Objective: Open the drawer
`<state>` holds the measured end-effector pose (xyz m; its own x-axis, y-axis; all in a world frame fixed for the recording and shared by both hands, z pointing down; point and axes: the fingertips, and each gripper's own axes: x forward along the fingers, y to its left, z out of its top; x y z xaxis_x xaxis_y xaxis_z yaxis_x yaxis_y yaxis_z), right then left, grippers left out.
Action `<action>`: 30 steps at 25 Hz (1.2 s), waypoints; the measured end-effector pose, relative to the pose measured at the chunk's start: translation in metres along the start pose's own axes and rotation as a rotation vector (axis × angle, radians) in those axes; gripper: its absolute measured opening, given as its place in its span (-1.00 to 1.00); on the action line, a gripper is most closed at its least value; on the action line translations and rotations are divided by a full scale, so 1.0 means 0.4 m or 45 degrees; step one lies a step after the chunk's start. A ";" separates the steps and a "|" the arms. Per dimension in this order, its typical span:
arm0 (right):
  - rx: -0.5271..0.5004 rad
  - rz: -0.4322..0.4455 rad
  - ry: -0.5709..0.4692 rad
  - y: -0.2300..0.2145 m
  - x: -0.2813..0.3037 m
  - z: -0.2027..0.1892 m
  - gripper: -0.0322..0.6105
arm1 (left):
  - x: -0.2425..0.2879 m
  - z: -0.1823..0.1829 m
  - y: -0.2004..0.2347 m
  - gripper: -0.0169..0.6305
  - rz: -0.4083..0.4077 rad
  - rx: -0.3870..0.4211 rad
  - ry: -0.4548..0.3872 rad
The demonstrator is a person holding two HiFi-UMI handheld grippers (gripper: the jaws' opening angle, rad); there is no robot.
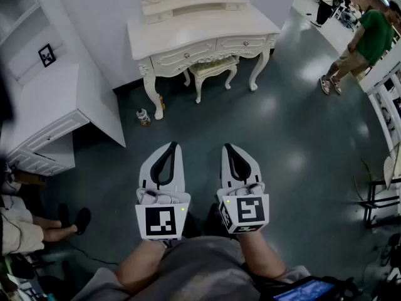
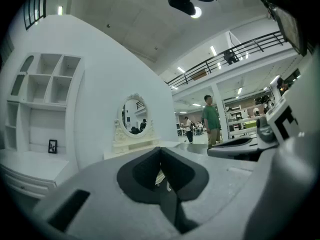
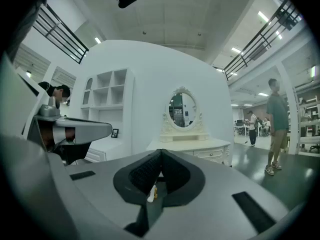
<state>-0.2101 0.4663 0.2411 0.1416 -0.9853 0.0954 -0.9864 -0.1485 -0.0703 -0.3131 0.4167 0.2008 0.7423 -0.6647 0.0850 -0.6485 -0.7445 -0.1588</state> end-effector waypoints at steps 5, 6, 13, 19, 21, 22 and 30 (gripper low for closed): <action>-0.006 0.019 -0.004 -0.039 0.003 0.002 -0.86 | 0.025 0.006 -0.032 -0.90 0.012 0.001 0.001; -0.007 0.025 -0.008 -0.049 0.004 0.004 -0.86 | 0.032 0.006 -0.040 -0.90 0.014 0.002 0.003; 0.013 0.086 -0.003 -0.128 0.026 0.009 -0.86 | 0.091 0.024 -0.100 -0.90 0.049 0.018 0.006; 0.012 0.110 -0.001 -0.210 0.040 0.013 -0.86 | 0.139 0.039 -0.143 -0.90 0.103 0.020 0.005; 0.015 0.118 -0.005 -0.232 0.047 0.011 -0.86 | 0.152 0.041 -0.153 -0.90 0.118 0.025 -0.001; 0.016 0.123 -0.007 -0.240 0.053 0.009 -0.86 | 0.159 0.040 -0.157 -0.90 0.121 0.029 -0.002; 0.005 0.162 0.003 -0.265 0.147 0.006 -0.86 | 0.244 0.021 -0.128 -0.90 0.151 0.029 0.028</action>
<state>-0.0971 0.4237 0.2519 0.0149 -0.9961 0.0875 -0.9961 -0.0224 -0.0856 -0.2061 0.3906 0.2089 0.6567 -0.7493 0.0856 -0.7272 -0.6592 -0.1912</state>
